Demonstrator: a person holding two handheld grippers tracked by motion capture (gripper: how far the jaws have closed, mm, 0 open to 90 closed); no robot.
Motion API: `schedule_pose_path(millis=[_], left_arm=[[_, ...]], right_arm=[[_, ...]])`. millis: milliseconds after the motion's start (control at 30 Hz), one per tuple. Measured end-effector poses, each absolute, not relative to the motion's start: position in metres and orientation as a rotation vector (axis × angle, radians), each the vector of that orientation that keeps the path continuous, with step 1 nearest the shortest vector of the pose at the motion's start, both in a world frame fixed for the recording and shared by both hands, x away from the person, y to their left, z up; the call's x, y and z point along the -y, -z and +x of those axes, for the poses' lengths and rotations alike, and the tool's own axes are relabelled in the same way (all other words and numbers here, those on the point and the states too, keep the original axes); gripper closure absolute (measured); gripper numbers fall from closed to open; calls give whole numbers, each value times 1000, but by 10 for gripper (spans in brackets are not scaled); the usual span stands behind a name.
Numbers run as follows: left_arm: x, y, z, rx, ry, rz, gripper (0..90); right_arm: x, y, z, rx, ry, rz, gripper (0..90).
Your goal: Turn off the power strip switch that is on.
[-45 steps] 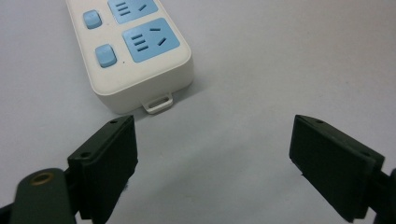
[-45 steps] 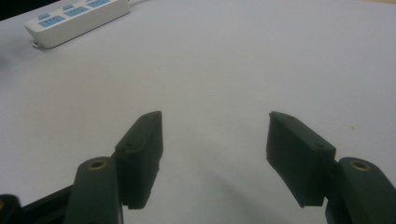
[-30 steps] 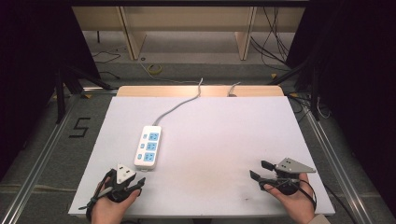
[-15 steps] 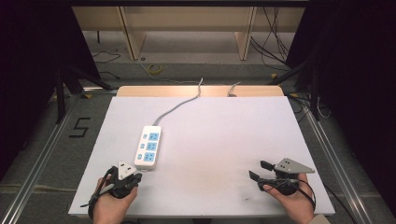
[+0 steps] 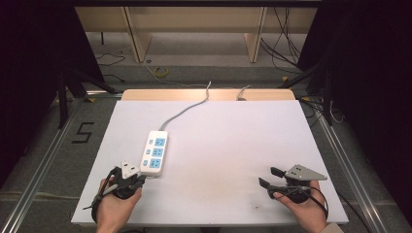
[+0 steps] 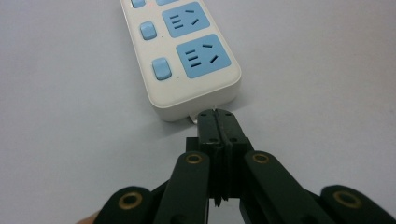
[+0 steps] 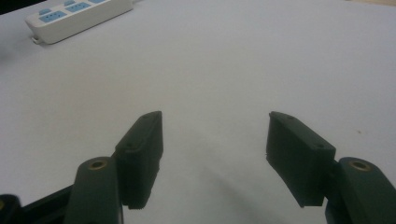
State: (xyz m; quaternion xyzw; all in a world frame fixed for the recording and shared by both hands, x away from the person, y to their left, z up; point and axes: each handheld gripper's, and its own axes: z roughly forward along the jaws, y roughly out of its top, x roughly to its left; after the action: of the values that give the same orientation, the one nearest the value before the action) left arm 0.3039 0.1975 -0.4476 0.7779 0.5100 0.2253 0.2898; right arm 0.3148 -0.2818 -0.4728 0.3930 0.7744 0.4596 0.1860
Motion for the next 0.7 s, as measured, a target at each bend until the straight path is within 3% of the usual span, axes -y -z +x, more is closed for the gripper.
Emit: schedule_pose_path(millis=[700], left_arm=[[-193, 442, 320, -1384, -611, 2083, 895]], right_arm=[[282, 472, 315, -2178, -1297, 1106, 374]])
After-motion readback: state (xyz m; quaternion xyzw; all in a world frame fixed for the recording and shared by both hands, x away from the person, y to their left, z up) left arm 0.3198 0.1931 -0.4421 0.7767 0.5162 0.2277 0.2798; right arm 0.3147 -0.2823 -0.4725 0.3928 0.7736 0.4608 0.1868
